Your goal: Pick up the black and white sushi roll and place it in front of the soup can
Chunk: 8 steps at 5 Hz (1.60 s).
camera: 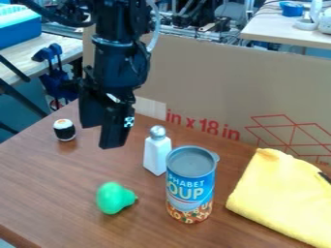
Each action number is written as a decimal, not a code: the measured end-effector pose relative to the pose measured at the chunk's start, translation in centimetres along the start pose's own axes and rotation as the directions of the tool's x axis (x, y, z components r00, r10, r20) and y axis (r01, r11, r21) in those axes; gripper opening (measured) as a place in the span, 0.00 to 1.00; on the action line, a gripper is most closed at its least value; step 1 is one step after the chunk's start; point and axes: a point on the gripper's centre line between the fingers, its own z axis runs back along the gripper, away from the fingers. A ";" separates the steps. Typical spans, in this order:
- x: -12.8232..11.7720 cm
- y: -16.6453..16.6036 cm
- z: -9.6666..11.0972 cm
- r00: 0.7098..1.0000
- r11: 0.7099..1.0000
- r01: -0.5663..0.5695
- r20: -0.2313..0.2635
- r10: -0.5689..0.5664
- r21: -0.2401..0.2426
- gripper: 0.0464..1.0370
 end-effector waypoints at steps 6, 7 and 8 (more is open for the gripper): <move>-7.8 15.5 -3.5 0.998 0.998 0.006 0.069 -0.002 -0.055 0.96; -6.6 18.2 -4.5 0.996 0.998 -0.037 0.076 0.041 -0.054 0.96; -5.2 20.0 -5.8 0.994 0.998 -0.057 0.095 0.058 -0.016 0.96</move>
